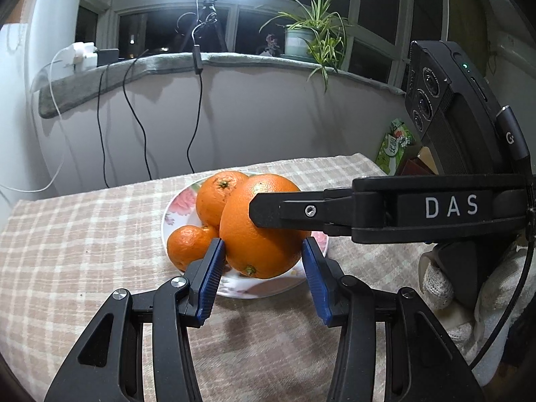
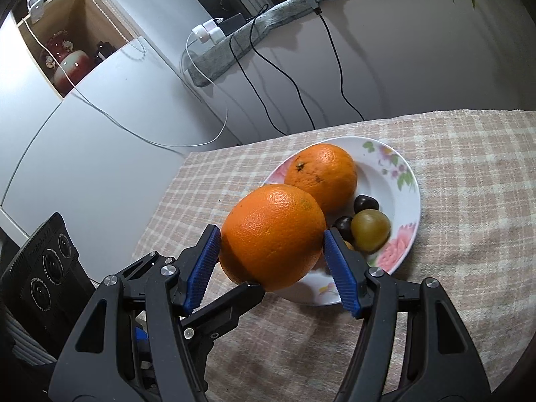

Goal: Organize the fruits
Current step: 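Carry the large orange with the right tool over the plate, then lower the large orange onto the plate and open the right tool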

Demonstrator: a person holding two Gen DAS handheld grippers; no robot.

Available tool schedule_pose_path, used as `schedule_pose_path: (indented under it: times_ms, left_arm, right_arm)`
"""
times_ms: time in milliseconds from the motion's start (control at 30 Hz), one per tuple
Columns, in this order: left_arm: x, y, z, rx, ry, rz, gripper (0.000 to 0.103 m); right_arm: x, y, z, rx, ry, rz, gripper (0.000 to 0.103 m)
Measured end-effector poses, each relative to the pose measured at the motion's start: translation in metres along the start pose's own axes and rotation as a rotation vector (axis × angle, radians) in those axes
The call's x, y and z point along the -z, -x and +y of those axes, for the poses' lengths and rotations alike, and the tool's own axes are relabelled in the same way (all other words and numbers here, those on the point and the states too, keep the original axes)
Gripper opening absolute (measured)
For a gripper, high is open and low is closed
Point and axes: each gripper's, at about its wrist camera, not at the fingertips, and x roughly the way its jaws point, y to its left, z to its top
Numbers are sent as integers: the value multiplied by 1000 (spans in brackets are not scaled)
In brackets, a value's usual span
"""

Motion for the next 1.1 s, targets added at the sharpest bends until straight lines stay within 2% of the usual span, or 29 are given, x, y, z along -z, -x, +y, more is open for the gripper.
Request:
schedule_pose_path:
  times_ms: [733,1100]
  left_arm:
    - [2,-13,3,39,-13,51,46]
    - [2,-5,6,37,-16,43,46]
  right_arm:
    - [6,-2,-1,69,15,17,66]
    - [8,9,0,107,26,-22,66]
